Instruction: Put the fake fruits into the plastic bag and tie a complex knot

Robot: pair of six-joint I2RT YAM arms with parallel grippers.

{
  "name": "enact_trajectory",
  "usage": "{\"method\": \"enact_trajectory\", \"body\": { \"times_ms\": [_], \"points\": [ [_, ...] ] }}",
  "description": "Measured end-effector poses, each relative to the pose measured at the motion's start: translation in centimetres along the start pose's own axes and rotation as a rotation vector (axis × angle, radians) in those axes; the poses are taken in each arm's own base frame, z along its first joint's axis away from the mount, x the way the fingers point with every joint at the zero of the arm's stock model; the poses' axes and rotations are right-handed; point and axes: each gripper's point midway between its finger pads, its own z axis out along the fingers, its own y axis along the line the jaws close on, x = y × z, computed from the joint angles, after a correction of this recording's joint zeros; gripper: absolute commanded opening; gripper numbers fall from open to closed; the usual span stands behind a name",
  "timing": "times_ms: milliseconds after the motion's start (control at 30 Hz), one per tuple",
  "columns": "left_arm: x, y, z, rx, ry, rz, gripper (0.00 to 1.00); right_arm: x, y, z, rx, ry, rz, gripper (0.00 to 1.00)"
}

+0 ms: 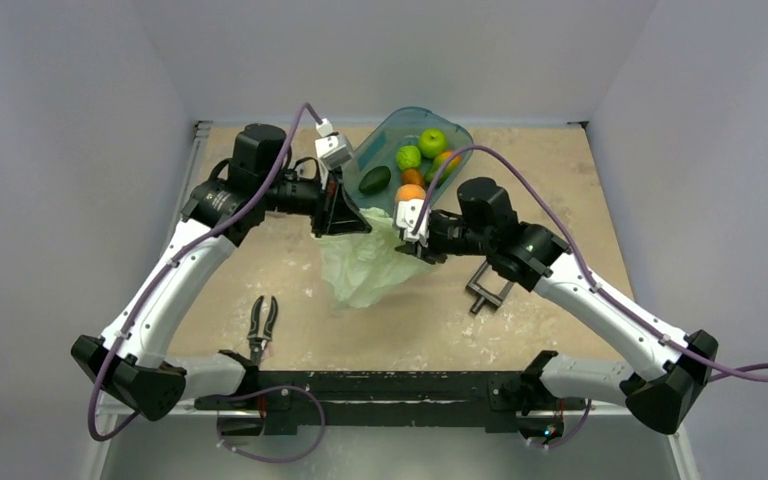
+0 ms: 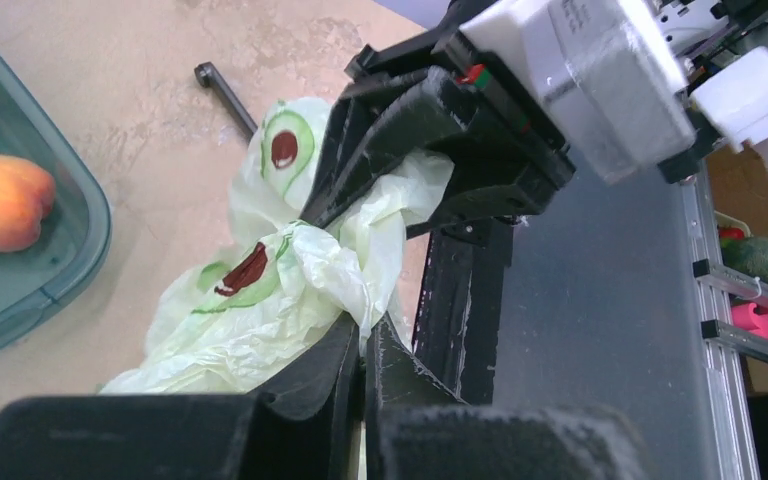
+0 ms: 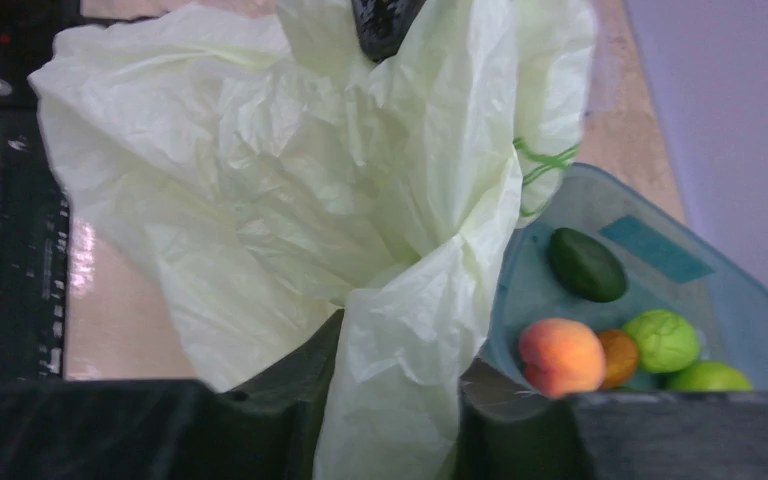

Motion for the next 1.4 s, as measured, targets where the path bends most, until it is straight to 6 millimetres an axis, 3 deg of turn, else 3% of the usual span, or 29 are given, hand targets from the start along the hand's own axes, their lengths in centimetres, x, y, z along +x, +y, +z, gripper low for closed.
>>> {"method": "enact_trajectory", "body": {
  "times_ms": [33, 133, 167, 233, 267, 300, 400, 500, 700, 867, 933, 967, 1000, 1033, 1133, 1200, 1400],
  "points": [
    [-0.3, -0.2, -0.1, 0.005, -0.005, 0.005, 0.00, 0.3, 0.3, 0.0, -0.007, 0.003, -0.003, 0.00],
    [-1.3, -0.6, -0.5, 0.010, -0.027, 0.023, 0.00, -0.1, 0.7, -0.3, -0.018, -0.016, -0.003, 0.00],
    [-1.7, -0.5, -0.8, 0.003, -0.039, 0.030, 0.16, -0.4, 0.7, -0.5, -0.015, -0.025, -0.004, 0.00],
    [-2.4, 0.2, -2.0, -0.037, -0.073, 0.040, 0.77, -0.9, 0.6, -1.0, -0.008, -0.046, 0.005, 0.00],
    [-2.8, 0.7, -2.9, -0.073, -0.095, 0.052, 0.94, -1.0, 0.5, -1.4, -0.003, -0.049, 0.020, 0.00],
    [-3.2, 1.4, -4.1, -0.118, -0.117, 0.061, 0.99, -0.9, 0.3, -1.6, 0.002, -0.051, 0.033, 0.00],
    [-3.2, 2.4, -7.0, -0.242, -0.142, 0.105, 1.00, -0.5, -0.7, -2.6, 0.027, -0.063, 0.109, 0.00],
    [-1.7, 1.7, -8.3, -0.278, -0.105, 0.174, 1.00, -0.9, -1.2, -3.4, 0.039, -0.093, 0.161, 0.00],
    [4.2, 2.0, -6.8, -0.217, 0.006, 0.143, 1.00, -3.4, -0.1, -4.7, 0.012, -0.219, 0.143, 0.00],
    [6.5, 3.1, -2.7, -0.116, 0.073, 0.063, 0.97, -4.9, 0.4, -5.4, -0.004, -0.287, 0.106, 0.00],
    [6.4, 2.5, -1.1, -0.070, 0.064, 0.044, 0.65, -5.1, 0.2, -5.4, 0.004, -0.301, 0.094, 0.00],
    [6.2, 2.0, -0.5, -0.049, 0.050, 0.020, 0.39, -5.1, 0.2, -5.4, 0.006, -0.304, 0.092, 0.00],
    [5.9, 1.6, -0.1, -0.029, 0.033, -0.004, 0.07, -5.1, 0.2, -5.4, 0.009, -0.306, 0.090, 0.00],
    [5.4, 1.5, 0.0, -0.021, 0.016, -0.013, 0.00, -5.0, 0.3, -5.4, 0.010, -0.306, 0.090, 0.00],
    [3.7, 1.5, -0.3, -0.022, -0.047, -0.028, 0.00, -4.8, -0.2, -5.9, 0.044, -0.297, 0.093, 0.00],
    [2.7, 1.9, -1.6, -0.049, -0.092, -0.035, 0.00, -4.3, -0.8, -6.6, 0.079, -0.284, 0.102, 0.00],
    [1.5, 4.3, -7.7, -0.199, -0.194, -0.027, 0.00, -1.4, -3.6, -9.4, 0.189, -0.222, 0.173, 0.00]
  ]
}}
